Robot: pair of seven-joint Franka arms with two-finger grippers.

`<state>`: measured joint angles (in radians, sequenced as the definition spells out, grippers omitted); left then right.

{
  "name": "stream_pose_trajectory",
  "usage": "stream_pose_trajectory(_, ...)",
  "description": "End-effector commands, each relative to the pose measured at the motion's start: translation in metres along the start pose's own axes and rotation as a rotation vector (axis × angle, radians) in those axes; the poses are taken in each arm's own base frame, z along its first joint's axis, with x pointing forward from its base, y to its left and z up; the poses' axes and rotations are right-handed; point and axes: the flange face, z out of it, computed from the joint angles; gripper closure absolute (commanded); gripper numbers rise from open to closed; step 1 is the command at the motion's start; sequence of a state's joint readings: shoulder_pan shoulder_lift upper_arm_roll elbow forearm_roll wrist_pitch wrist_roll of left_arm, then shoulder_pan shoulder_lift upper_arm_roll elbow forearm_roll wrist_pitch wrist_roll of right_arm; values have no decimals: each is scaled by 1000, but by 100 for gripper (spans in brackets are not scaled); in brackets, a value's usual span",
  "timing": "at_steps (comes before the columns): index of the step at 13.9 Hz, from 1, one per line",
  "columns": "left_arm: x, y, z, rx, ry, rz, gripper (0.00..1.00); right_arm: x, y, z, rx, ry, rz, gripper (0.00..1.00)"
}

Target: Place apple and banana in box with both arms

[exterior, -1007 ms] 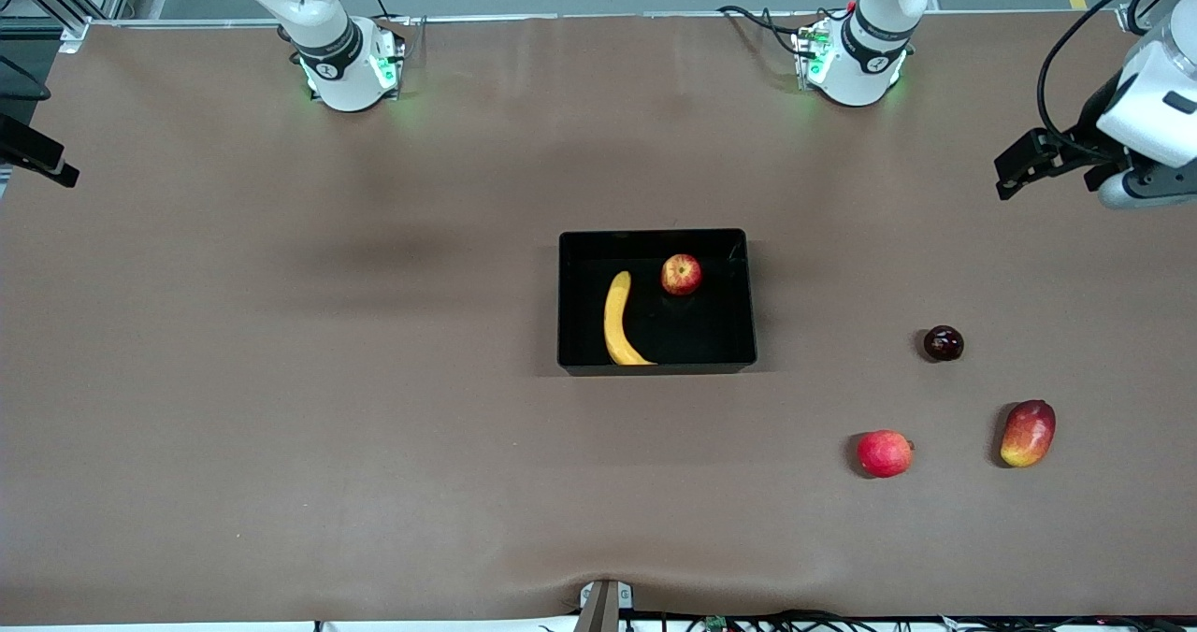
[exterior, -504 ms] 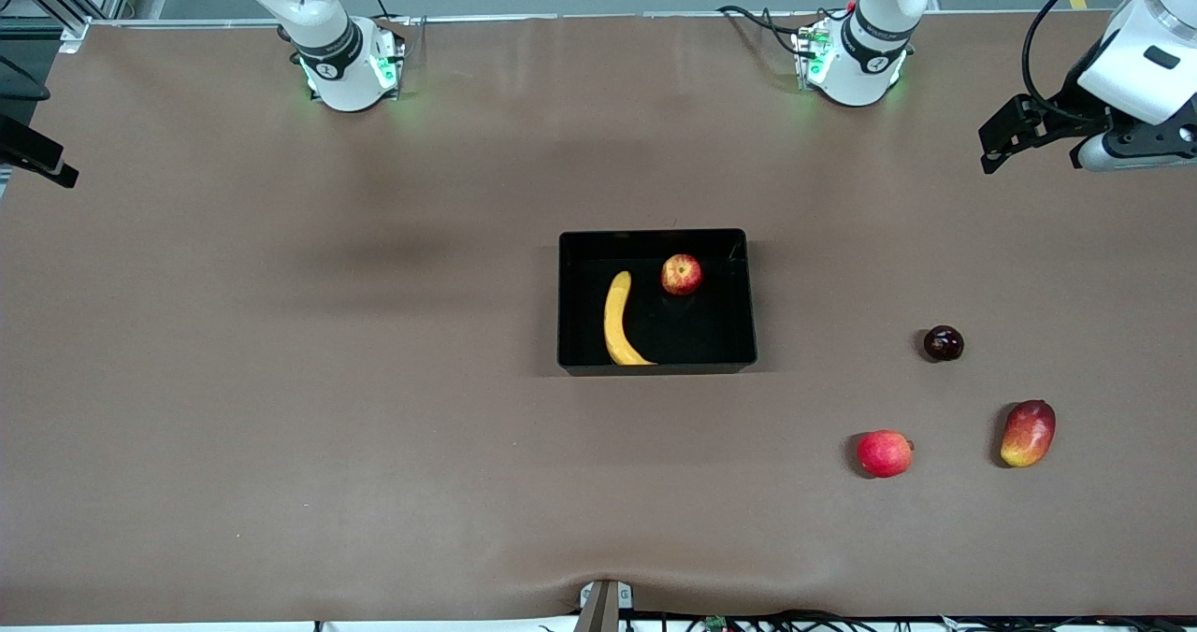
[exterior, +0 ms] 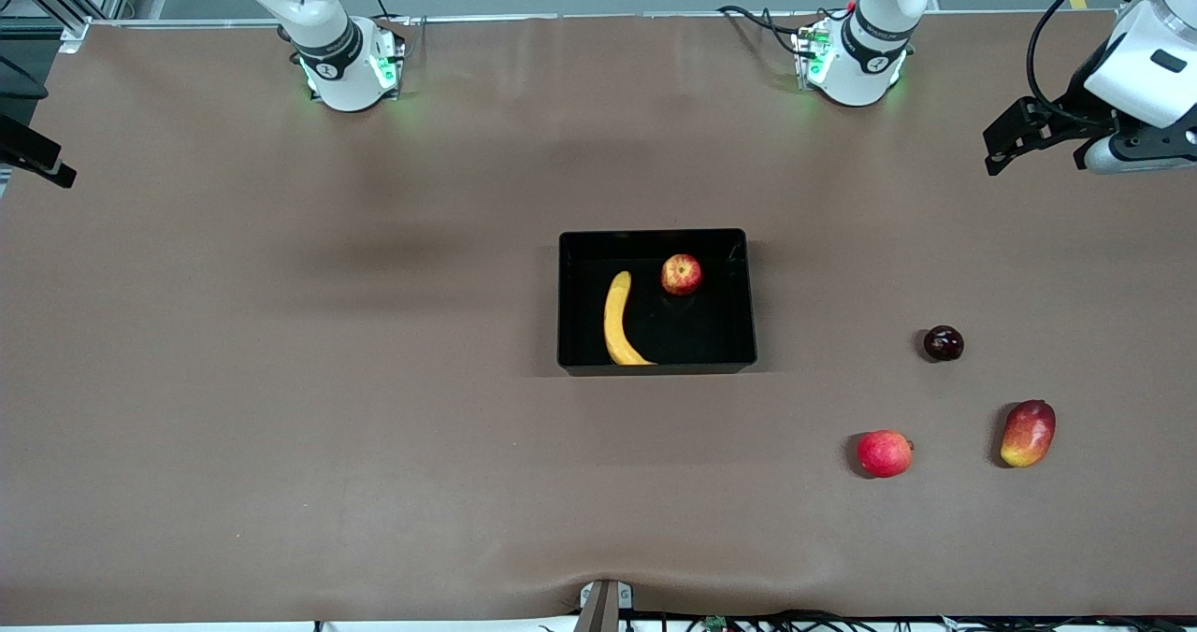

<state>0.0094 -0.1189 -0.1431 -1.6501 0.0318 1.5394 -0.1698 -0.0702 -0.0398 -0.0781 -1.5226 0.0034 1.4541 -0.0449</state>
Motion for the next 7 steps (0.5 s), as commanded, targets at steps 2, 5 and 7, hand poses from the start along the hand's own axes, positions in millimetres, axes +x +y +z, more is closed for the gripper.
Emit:
stream_pose_trajectory(2,-1,1,0,-18,-16,28,0,-3,-4,-8,17,14,-8,0)
stream_pose_trajectory(5,1,3,4,-18,-25,40,0,-3,-15,-12,15,21,-26,0)
stream_pose_trajectory(7,1,3,4,-18,-25,40,0,-3,-17,-15,16,27,-32,0)
